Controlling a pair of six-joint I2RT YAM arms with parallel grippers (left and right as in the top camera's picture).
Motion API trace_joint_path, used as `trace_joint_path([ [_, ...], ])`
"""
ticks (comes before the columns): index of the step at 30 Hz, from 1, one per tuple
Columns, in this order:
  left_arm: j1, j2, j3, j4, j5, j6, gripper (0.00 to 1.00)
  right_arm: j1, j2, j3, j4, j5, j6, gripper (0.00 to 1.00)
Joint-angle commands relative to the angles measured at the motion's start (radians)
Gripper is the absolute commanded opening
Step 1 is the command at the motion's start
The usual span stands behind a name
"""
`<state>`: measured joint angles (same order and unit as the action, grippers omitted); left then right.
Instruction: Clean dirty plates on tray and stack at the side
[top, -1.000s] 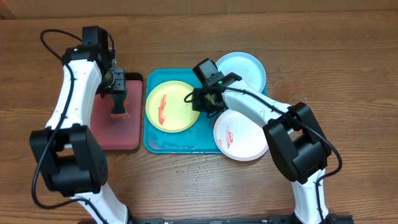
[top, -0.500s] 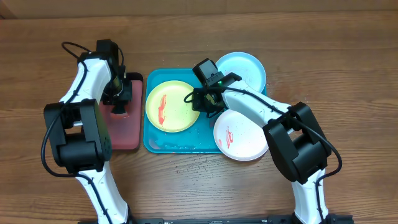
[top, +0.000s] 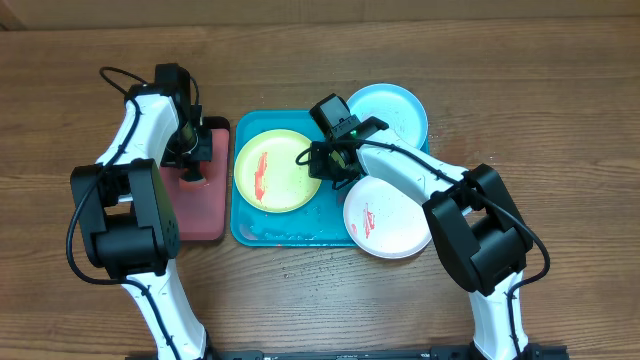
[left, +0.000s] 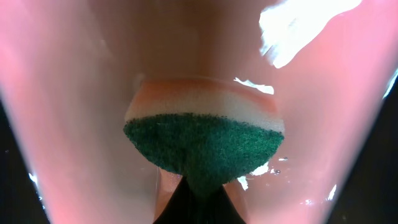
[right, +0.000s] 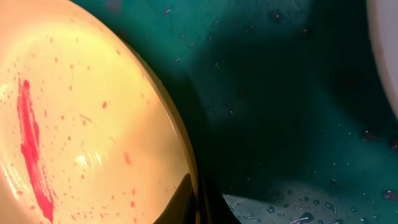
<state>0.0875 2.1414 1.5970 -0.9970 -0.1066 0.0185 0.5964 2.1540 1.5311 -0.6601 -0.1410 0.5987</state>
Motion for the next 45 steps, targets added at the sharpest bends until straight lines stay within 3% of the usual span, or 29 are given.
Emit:
trace_joint_path([
  [1, 0.006, 0.025, 0.007, 0.021, 0.002, 0.005, 0.04, -0.001, 0.019, 0.024, 0.002, 0.029, 0.004, 0.04],
  [9, 0.006, 0.030, -0.130, 0.116, 0.034, 0.001, 0.04, -0.001, 0.019, 0.024, 0.002, 0.028, 0.004, 0.04],
  [16, 0.006, 0.027, -0.105, 0.093, 0.042, 0.000, 0.04, -0.001, 0.019, 0.024, 0.002, 0.028, 0.004, 0.04],
  [28, -0.001, 0.014, 0.332, -0.212, 0.066, 0.005, 0.04, -0.014, 0.019, 0.024, 0.008, -0.003, 0.005, 0.04],
  [32, -0.027, 0.014, 0.422, -0.301, 0.195, 0.031, 0.04, -0.037, 0.019, 0.024, 0.010, -0.034, 0.005, 0.04],
  [37, -0.084, 0.016, 0.389, -0.318, 0.342, 0.031, 0.04, -0.076, 0.019, 0.024, 0.008, -0.090, 0.008, 0.04],
  [45, -0.218, 0.017, 0.264, -0.212, 0.303, 0.000, 0.04, -0.093, 0.019, 0.024, -0.006, -0.096, 0.004, 0.04],
])
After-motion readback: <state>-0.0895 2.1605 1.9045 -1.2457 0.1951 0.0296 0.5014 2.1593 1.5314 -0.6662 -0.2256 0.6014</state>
